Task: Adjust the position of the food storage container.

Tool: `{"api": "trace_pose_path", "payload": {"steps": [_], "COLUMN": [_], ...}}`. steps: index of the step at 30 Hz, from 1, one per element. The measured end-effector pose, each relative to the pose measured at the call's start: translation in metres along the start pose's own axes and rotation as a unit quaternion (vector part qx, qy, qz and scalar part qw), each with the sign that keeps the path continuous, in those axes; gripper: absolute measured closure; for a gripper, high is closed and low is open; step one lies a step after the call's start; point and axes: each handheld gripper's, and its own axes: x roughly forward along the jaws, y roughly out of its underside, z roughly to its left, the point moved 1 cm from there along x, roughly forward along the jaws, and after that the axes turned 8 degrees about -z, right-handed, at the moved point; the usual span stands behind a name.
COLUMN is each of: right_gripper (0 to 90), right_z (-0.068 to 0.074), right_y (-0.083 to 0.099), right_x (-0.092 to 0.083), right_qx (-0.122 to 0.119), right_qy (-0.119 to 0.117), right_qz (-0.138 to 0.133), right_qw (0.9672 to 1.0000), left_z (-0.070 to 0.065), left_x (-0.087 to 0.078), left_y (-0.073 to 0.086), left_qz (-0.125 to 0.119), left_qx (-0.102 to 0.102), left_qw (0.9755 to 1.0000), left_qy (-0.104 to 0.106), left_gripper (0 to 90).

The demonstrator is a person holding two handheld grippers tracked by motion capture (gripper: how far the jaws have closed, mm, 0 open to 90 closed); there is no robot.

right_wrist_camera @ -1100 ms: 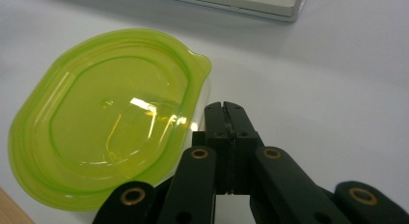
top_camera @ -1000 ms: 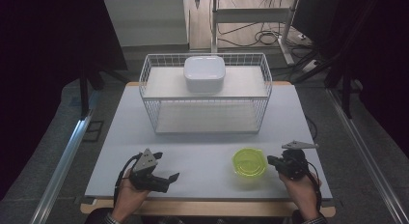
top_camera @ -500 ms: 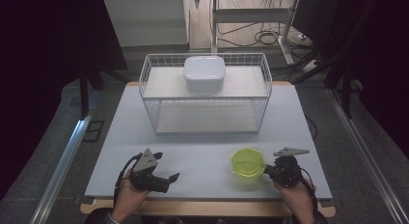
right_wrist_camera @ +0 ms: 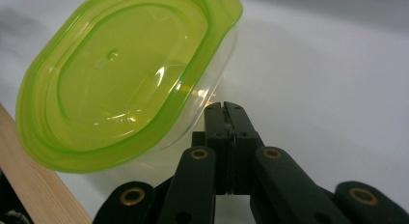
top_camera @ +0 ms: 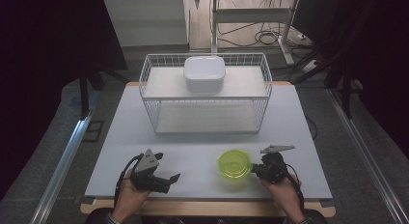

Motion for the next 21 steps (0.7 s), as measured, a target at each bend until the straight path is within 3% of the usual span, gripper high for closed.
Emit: {"api": "trace_pose_path", "payload": {"steps": [10, 14, 18, 21], "right_gripper": [89.3, 89.1, 88.8, 88.7], "right_z": [0.019, 0.018, 0.017, 0.023], "right_y": [-0.011, -0.010, 0.000, 0.007], "right_x": [0.027, 0.021, 0.007, 0.000], "right_qx": [-0.020, -0.030, -0.025, -0.011], "right_qy": [-0.025, -0.008, -0.009, -0.033], "right_qz": [0.006, 0.007, 0.017, 0.020], "right_qw": [0.9995, 0.9995, 0.9995, 0.9992], "left_z": [0.000, 0.000, 0.000, -0.001], "left_x": [0.000, 0.000, 0.000, 0.001], "left_y": [0.000, 0.000, 0.000, 0.000], "left_qz": [0.003, 0.002, 0.003, 0.005], "left_qx": [0.001, 0.001, 0.002, 0.004], "left_qw": [1.0000, 1.0000, 1.0000, 1.0000], "left_qy": [0.001, 0.000, -0.001, -0.001], "left_gripper": [5.2, 5.2, 5.2, 5.2]}}
